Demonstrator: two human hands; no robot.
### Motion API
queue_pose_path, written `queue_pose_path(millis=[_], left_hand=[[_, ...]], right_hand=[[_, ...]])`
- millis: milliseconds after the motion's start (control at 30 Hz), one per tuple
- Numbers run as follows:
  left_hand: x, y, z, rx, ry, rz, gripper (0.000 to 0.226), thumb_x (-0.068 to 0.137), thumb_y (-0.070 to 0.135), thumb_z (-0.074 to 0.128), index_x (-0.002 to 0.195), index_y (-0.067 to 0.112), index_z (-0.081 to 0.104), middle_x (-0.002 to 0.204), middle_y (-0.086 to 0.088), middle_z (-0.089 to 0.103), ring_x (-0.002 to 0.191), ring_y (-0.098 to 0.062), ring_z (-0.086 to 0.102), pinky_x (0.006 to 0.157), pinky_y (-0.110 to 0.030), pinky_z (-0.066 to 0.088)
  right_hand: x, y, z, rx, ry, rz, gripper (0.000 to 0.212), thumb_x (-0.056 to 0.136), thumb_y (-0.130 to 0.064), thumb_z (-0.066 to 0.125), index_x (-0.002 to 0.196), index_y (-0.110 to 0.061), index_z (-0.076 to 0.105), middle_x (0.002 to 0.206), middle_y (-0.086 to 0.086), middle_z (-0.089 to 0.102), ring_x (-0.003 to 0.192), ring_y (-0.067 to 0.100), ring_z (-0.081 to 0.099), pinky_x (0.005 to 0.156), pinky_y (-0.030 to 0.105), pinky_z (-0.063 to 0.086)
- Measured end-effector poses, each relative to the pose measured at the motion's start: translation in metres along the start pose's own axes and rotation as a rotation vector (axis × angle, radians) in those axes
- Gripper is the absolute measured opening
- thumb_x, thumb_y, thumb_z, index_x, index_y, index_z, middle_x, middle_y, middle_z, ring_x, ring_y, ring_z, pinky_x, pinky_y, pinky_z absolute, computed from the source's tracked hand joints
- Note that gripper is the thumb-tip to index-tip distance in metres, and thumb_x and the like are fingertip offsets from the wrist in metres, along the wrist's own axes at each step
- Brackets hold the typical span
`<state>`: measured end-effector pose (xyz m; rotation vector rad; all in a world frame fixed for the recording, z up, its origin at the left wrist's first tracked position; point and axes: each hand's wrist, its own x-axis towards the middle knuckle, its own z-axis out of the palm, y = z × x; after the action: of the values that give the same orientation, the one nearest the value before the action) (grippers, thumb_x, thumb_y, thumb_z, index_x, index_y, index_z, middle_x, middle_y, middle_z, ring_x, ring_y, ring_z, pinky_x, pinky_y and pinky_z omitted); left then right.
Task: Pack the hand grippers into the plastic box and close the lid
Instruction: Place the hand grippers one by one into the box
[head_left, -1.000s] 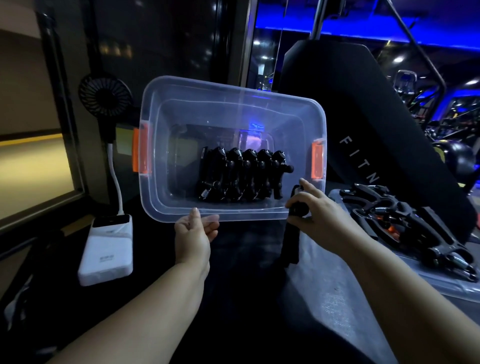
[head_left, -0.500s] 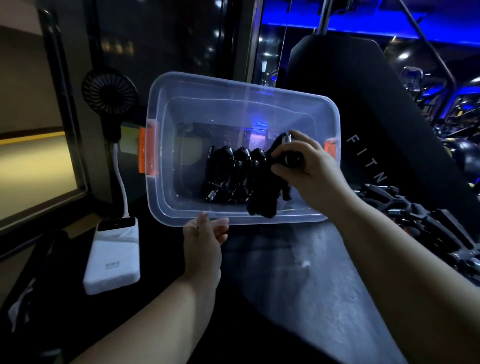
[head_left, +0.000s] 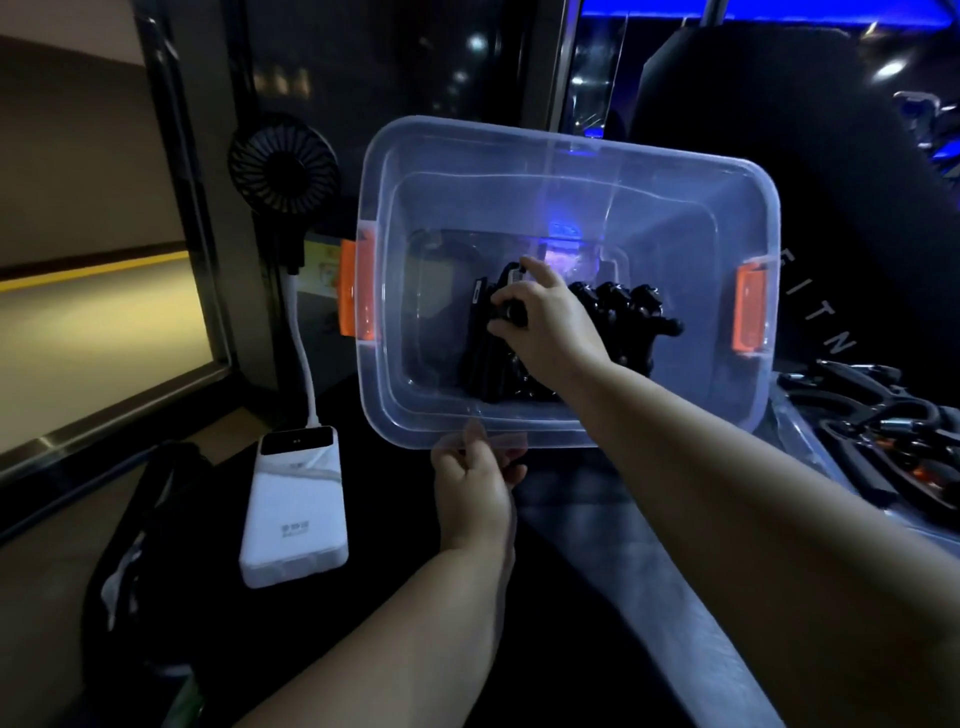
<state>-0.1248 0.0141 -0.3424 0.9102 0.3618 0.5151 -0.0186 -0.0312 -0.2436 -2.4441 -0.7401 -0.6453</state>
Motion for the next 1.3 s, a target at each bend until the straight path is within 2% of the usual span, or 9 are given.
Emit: queue_pose_path(millis=[200,433,567,667,933,1100,1300], left_hand=[[0.001,0.000,-0.003,0.029,-0.018,0.005,0.012,0.101,0.029,0.039,0.096,0.019,0.043,0.083,-0.013,0.071,0.076,-0.019,0.067,0.065,-0.027,0.050],[0.002,0.000,-0.002,0.034,-0.011,0.004,0.013,0.101,0.027,0.040,0.094,0.016,0.042,0.082,-0.015,0.070,0.073,-0.018,0.067,0.063,-0.027,0.050],[0.003,0.000,-0.002,0.038,-0.023,0.017,0.013,0.101,0.026,0.040,0.093,0.015,0.042,0.075,-0.010,0.071,0.070,-0.016,0.068,0.065,-0.028,0.051],[0.005,-0.001,-0.003,0.039,-0.005,0.007,0.013,0.101,0.026,0.041,0.094,0.015,0.044,0.080,-0.014,0.071,0.069,-0.016,0.068,0.064,-0.028,0.051],[0.007,-0.004,-0.002,0.040,0.001,-0.007,0.015,0.100,0.029,0.041,0.094,0.016,0.045,0.088,-0.018,0.071,0.066,-0.011,0.069,0.063,-0.026,0.049],[0.010,-0.006,-0.004,0.066,0.003,0.001,0.016,0.100,0.031,0.042,0.095,0.016,0.045,0.094,-0.020,0.070,0.078,-0.020,0.070,0.064,-0.027,0.050],[0.012,-0.007,-0.004,0.066,0.024,-0.006,0.017,0.099,0.032,0.043,0.093,0.017,0.045,0.096,-0.020,0.070,0.082,-0.024,0.070,0.062,-0.028,0.049]], right_hand=[[0.014,0.000,0.020,-0.099,-0.083,-0.029,0.043,0.087,-0.030,0.068,0.127,-0.018,0.061,0.158,0.005,0.023,0.134,0.025,0.041,0.103,0.026,0.034],[0.032,0.006,0.037,-0.096,-0.133,-0.047,0.046,0.085,-0.033,0.069,0.129,-0.023,0.059,0.159,-0.003,0.021,0.136,0.023,0.038,0.105,0.031,0.037],[0.045,0.012,0.042,-0.247,-0.135,-0.063,0.048,0.084,-0.045,0.066,0.130,-0.033,0.057,0.157,-0.006,0.025,0.140,0.022,0.026,0.109,0.034,0.023],[0.049,0.013,0.045,-0.335,-0.112,-0.062,0.045,0.082,-0.052,0.064,0.126,-0.041,0.058,0.155,-0.011,0.029,0.140,0.016,0.019,0.105,0.039,0.016],[0.059,0.023,0.050,-0.370,-0.160,-0.053,0.046,0.084,-0.049,0.063,0.129,-0.039,0.056,0.154,-0.009,0.031,0.141,0.015,0.022,0.110,0.042,0.014],[0.061,0.023,0.052,-0.398,-0.159,-0.057,0.049,0.083,-0.050,0.063,0.130,-0.038,0.054,0.151,-0.007,0.035,0.139,0.018,0.027,0.110,0.043,0.016],[0.061,0.025,0.057,-0.414,-0.123,-0.068,0.054,0.084,-0.050,0.062,0.134,-0.039,0.048,0.147,-0.007,0.038,0.136,0.020,0.031,0.109,0.045,0.017]])
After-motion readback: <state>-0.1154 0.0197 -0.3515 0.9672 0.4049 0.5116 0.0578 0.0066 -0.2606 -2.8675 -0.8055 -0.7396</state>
